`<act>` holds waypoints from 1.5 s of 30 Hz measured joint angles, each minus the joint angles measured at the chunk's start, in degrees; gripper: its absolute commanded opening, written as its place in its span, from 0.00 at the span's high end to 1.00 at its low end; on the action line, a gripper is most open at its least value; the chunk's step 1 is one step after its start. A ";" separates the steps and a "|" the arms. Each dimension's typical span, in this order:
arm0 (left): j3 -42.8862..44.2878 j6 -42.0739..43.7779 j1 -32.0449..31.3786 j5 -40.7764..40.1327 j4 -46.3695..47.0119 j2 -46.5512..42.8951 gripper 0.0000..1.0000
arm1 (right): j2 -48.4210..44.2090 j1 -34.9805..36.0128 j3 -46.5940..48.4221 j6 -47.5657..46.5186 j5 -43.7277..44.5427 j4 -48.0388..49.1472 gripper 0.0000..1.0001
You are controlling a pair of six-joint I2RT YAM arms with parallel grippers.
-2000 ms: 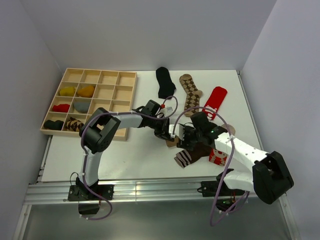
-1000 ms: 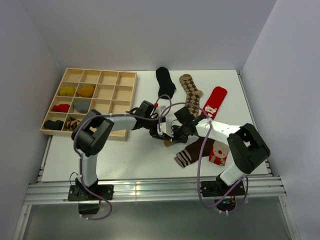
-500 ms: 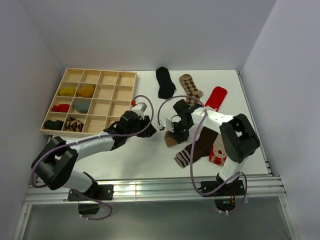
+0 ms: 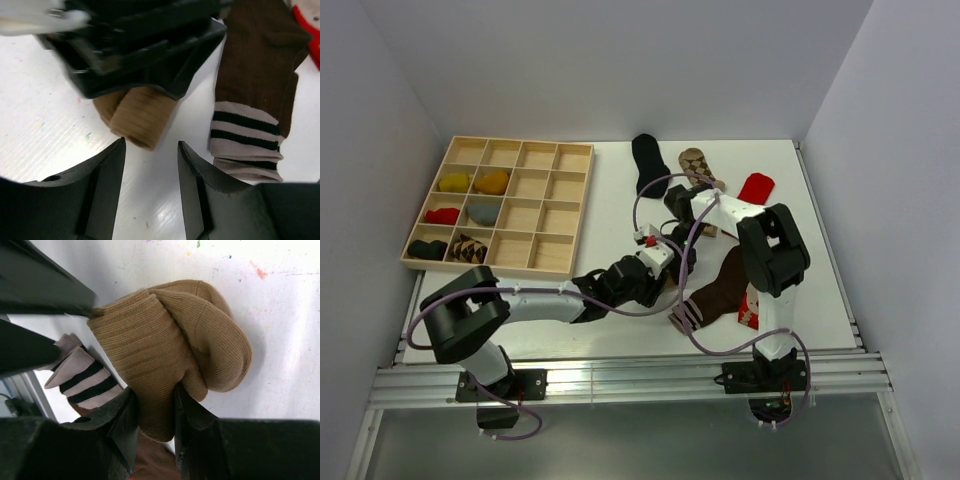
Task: Roll the socks
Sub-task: Roll the sock at the center of the board.
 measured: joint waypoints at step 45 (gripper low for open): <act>15.15 -9.01 10.12 22.91 -7.45 15.58 1.00 | -9.64 -11.45 -8.13 9.77 -5.99 9.55 0.36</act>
